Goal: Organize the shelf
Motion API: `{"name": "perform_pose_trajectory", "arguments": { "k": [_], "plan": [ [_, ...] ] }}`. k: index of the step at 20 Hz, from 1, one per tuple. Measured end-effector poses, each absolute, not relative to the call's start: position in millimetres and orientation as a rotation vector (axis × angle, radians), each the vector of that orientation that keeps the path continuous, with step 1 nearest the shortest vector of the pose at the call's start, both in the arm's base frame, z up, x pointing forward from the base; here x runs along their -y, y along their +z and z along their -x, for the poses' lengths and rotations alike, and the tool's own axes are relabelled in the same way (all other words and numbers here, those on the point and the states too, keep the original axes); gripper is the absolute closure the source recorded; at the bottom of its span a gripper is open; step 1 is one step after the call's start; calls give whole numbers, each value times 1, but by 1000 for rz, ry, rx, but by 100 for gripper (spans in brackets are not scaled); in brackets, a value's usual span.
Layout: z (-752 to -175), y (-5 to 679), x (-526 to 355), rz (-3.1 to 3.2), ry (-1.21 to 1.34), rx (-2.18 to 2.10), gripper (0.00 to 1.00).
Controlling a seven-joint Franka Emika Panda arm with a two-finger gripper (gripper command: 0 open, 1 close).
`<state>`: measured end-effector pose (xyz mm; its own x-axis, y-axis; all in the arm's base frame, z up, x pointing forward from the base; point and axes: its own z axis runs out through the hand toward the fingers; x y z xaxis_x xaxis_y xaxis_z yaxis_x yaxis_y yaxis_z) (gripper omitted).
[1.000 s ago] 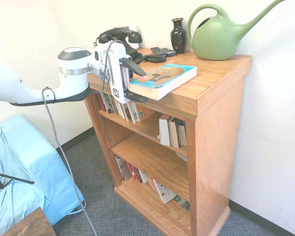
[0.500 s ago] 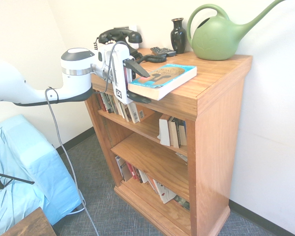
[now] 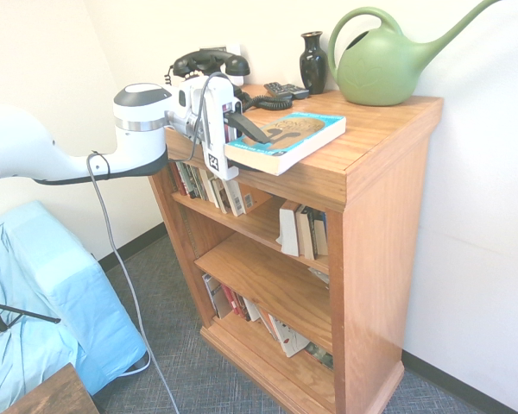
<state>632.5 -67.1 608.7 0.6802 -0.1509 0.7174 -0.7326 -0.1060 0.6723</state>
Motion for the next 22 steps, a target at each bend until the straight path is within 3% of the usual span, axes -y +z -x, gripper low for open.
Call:
{"name": "perform_pose_trajectory", "arguments": {
  "k": [14,22],
  "plan": [
    [-634,615,65,-1670,571,759,100],
    [-575,699,56,-1831,653,962,100]
  ]
}}
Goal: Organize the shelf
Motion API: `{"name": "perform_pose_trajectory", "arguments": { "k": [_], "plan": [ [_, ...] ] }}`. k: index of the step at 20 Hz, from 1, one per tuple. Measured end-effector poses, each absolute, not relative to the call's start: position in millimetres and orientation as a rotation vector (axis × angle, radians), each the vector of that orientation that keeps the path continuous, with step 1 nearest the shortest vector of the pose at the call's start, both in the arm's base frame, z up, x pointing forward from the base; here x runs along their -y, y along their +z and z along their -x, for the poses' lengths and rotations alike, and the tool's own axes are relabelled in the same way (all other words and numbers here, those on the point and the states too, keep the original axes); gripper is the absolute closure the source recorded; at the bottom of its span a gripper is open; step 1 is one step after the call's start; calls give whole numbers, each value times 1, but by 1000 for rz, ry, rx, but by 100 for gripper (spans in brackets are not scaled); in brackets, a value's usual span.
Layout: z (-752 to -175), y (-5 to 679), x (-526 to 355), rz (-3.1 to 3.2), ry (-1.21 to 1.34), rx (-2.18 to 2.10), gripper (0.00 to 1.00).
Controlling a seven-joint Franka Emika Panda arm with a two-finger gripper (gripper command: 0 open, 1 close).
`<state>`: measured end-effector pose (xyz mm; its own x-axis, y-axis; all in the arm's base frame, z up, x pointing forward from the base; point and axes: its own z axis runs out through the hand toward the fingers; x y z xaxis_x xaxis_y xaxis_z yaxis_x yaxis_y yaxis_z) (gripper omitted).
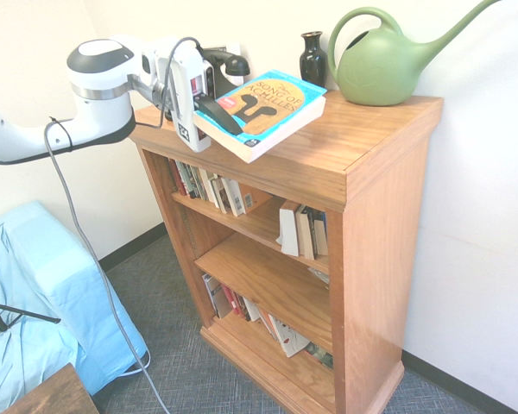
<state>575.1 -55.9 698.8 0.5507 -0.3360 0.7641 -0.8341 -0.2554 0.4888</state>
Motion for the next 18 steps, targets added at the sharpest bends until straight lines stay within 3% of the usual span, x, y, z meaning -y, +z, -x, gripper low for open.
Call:
{"name": "perform_pose_trajectory", "arguments": {
  "k": [9,18],
  "plan": [
    [-452,727,17,-2122,831,1133,100],
    [-348,649,-52,-2497,886,1159,100]
  ]
}}
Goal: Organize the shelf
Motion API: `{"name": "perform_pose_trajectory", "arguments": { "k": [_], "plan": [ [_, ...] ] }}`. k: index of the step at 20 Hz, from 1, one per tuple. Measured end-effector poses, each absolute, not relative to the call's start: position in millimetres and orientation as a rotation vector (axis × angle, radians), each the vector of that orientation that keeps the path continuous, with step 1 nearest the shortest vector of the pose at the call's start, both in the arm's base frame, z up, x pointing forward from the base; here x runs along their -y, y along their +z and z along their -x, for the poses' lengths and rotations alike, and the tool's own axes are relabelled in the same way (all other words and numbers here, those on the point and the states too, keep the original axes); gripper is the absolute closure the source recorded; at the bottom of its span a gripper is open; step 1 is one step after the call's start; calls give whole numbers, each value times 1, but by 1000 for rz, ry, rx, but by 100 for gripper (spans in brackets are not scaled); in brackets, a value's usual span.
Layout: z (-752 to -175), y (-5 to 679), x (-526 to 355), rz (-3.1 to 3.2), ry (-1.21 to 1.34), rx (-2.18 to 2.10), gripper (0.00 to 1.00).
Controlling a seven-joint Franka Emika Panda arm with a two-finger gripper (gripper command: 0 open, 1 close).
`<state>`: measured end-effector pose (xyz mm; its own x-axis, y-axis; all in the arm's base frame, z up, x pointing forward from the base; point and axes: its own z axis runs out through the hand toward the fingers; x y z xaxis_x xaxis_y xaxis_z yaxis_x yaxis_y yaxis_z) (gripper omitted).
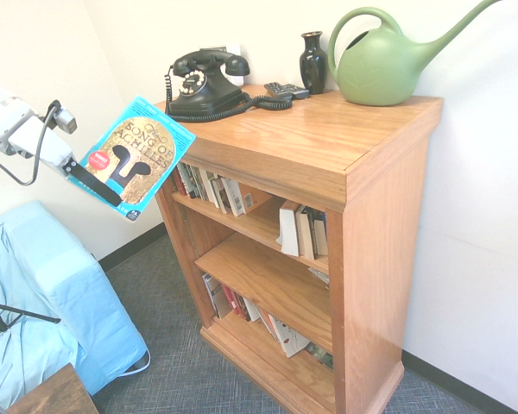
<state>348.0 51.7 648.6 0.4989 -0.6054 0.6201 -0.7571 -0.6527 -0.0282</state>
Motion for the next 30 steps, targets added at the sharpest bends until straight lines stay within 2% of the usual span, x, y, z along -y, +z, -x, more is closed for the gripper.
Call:
{"name": "perform_pose_trajectory", "arguments": {
  "k": [4,11,19,30],
  "plan": [
    [-330,595,-50,-2577,868,1171,100],
    [-335,536,-34,-2671,822,1176,100],
    [-369,494,-23,-2855,821,1178,100],
    [-410,451,-6,-2978,992,1090,100]
  ]
}}
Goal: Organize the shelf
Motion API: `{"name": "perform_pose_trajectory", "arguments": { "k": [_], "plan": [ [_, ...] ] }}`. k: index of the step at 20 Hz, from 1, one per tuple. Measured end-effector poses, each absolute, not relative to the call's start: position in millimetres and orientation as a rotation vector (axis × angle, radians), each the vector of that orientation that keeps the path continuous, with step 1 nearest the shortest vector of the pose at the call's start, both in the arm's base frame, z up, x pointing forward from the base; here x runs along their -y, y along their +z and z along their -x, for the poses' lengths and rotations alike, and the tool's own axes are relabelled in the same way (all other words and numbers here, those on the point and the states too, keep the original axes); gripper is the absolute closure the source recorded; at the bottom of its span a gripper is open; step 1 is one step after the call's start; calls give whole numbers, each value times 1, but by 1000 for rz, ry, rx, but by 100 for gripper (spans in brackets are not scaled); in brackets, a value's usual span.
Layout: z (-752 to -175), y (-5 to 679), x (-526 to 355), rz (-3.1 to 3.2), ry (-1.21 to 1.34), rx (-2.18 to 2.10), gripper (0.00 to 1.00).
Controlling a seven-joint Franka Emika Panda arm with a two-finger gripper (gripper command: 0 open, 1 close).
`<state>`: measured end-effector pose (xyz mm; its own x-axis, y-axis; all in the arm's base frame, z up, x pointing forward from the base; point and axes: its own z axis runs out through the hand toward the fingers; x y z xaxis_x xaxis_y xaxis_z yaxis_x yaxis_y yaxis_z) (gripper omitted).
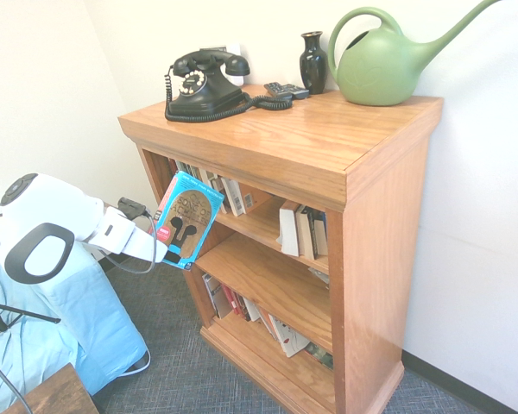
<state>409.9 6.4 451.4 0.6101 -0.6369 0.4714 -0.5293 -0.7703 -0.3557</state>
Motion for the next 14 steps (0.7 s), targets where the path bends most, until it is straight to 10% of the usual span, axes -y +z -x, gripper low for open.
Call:
{"name": "perform_pose_trajectory", "arguments": {
  "k": [14],
  "plan": [
    [-448,370,12,2659,-922,-903,100]
  ]
}}
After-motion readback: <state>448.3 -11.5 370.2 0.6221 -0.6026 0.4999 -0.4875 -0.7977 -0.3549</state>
